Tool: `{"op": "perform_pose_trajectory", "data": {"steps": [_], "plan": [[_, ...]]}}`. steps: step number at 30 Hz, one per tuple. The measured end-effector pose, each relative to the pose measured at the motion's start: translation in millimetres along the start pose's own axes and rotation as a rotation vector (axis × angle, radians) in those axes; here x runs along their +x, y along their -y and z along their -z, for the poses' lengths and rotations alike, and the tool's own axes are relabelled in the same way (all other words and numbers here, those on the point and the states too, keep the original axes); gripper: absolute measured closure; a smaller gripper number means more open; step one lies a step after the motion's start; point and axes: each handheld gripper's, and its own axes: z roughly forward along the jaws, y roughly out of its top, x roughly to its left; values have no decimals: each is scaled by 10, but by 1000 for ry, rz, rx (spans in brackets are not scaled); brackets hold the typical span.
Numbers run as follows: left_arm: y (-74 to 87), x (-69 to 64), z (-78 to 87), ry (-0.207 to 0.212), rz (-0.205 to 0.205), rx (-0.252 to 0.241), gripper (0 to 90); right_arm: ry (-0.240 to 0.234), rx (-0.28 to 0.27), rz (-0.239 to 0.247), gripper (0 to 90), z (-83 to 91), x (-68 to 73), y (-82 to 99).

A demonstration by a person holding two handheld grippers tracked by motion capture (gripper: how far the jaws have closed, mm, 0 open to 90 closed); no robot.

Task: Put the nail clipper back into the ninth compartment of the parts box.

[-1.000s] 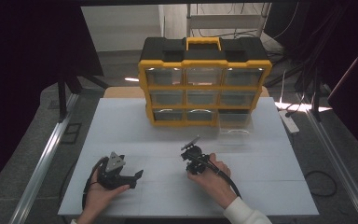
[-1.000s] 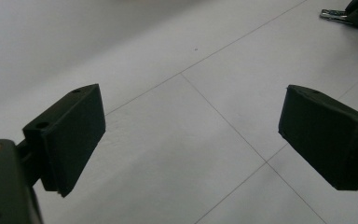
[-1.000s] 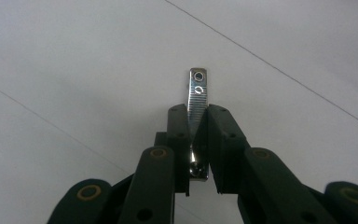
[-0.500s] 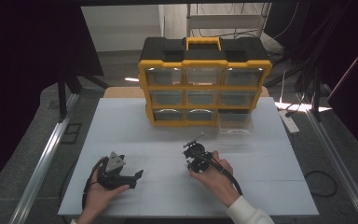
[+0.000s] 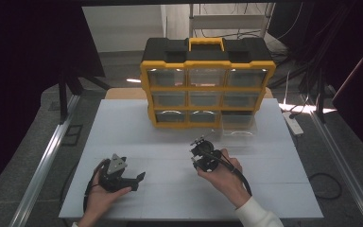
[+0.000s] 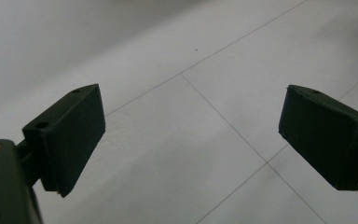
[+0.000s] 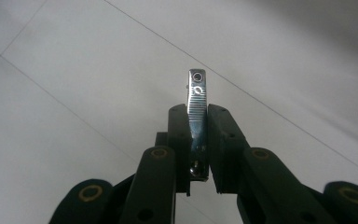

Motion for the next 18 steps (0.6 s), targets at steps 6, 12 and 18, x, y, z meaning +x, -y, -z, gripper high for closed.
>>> {"op": "perform_pose_trajectory", "data": {"steps": [6, 12, 18], "plan": [[-1, -1, -7, 1, 1, 0, 82, -22, -36, 17, 802, 111, -20, -7], [-4, 2, 0, -3, 1, -3, 83, -35, -97, 8, 802, 312, -100, -20], [-7, 0, -1, -3, 3, -9, 83, -56, -147, 28, 802, 465, -131, -23]]}}
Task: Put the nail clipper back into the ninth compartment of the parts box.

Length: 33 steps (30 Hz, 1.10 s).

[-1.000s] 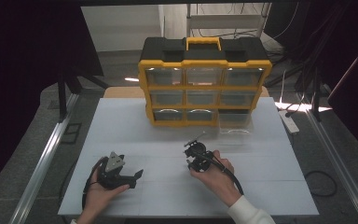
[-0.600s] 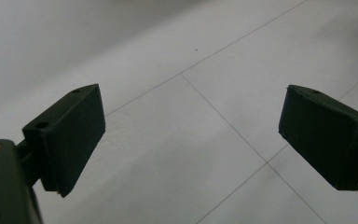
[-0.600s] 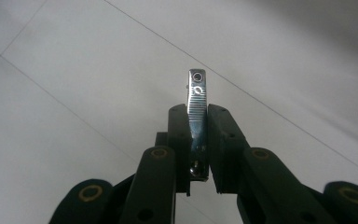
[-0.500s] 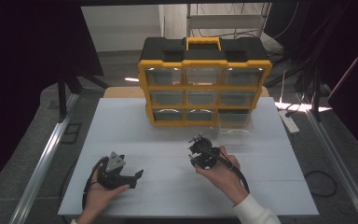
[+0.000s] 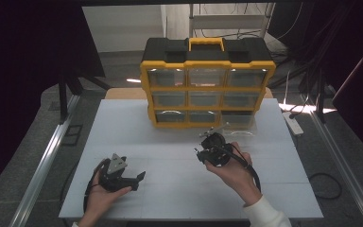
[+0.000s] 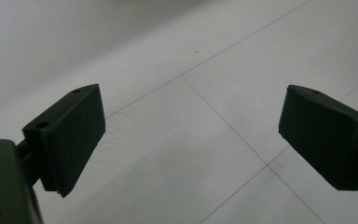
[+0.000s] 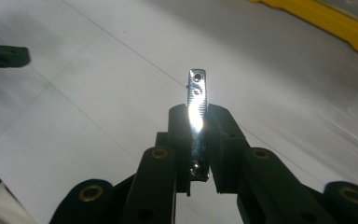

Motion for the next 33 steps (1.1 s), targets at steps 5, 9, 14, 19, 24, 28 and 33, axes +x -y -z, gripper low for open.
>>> {"op": "perform_pose_trajectory", "data": {"steps": [5, 9, 14, 19, 24, 28, 33], "plan": [[0, 0, 1, 1, 1, 0, 82, -10, -23, 12, 802, 68, 16, -14], [0, 2, 1, 2, 1, 0, 83, -9, -44, 21, 802, 127, -3, -28], [0, 4, 0, 4, 2, 0, 83, -20, -73, 18, 802, 213, -44, -49], [0, 2, 0, 4, 2, 0, 83, -25, -89, 25, 802, 272, -55, -68], [-1, 2, -3, 4, 2, 1, 83, -28, -94, 22, 802, 288, -69, -76], [0, 5, 0, 5, 3, 1, 83, -27, -89, 19, 802, 277, -73, -82], [-2, 5, -3, 4, 2, 0, 83, -23, -99, 17, 802, 290, -118, -94]]}}
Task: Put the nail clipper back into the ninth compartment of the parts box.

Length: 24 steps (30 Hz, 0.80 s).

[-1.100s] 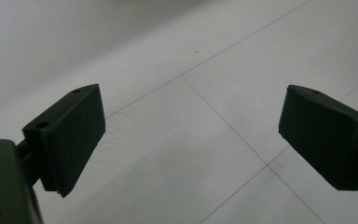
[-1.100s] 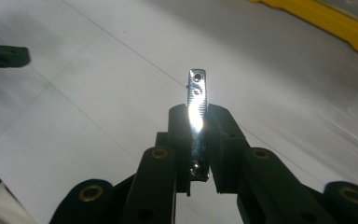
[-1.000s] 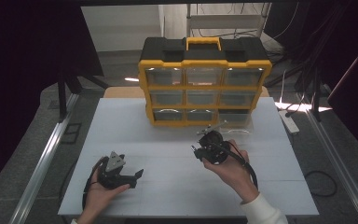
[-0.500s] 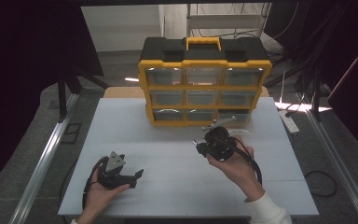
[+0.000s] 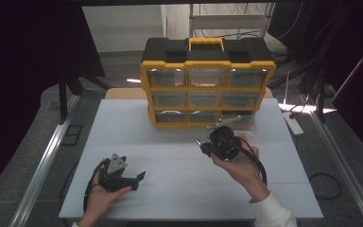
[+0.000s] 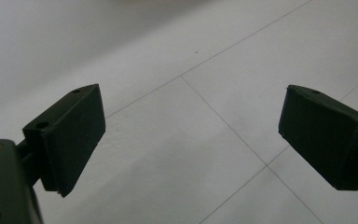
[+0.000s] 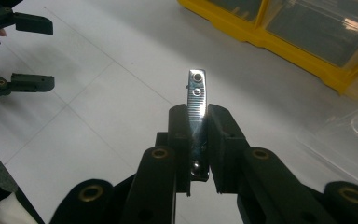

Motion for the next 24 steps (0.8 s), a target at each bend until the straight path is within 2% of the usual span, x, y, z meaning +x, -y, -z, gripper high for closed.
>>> {"op": "perform_pose_trajectory", "data": {"steps": [17, 24], "plan": [[-6, 2, 3, 6, 5, -2, 83, 12, -24, -22, 802, 58, -166, -61], [-8, 0, 5, 10, 2, -8, 83, 11, -48, -23, 802, 93, -271, -165]]}}
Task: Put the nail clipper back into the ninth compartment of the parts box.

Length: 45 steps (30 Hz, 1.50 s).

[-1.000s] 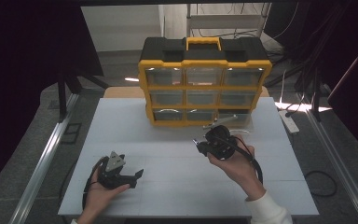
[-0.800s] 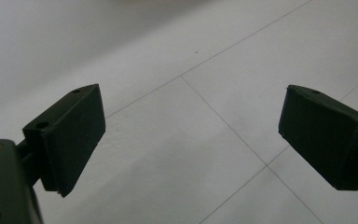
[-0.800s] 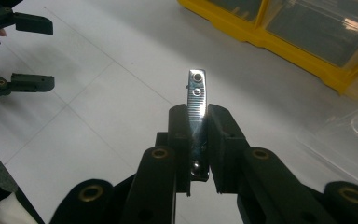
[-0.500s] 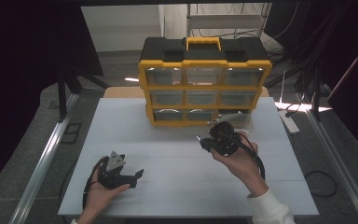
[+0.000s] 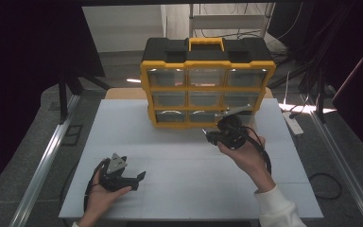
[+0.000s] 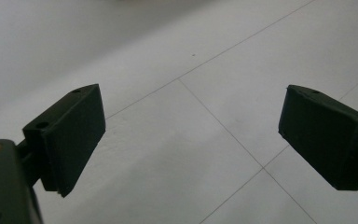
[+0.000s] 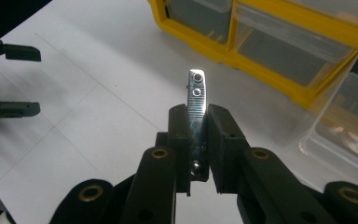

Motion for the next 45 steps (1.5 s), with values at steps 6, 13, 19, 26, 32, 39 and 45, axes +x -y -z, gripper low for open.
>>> {"op": "perform_pose_trajectory", "data": {"steps": [6, 13, 19, 26, 32, 39, 45], "plan": [[-3, -2, 2, 2, -1, -7, 83, 2, -7, -7, 802, 13, -64, -43], [-2, -1, 8, 0, -3, -9, 83, 6, -17, -11, 802, 17, -144, -98], [-6, -8, -2, -2, 0, -14, 84, 9, -34, -16, 802, 34, -208, -146], [-2, -17, -8, -11, -4, -10, 84, 12, -40, -21, 802, 42, -269, -188], [5, -18, 0, -12, -8, -9, 84, 20, -48, -34, 802, 38, -348, -214], [11, -23, 7, -12, -5, -14, 85, 35, -56, -53, 802, 31, -432, -239], [10, -30, -3, -10, -8, -8, 85, 56, -56, -70, 802, -3, -546, -265]]}}
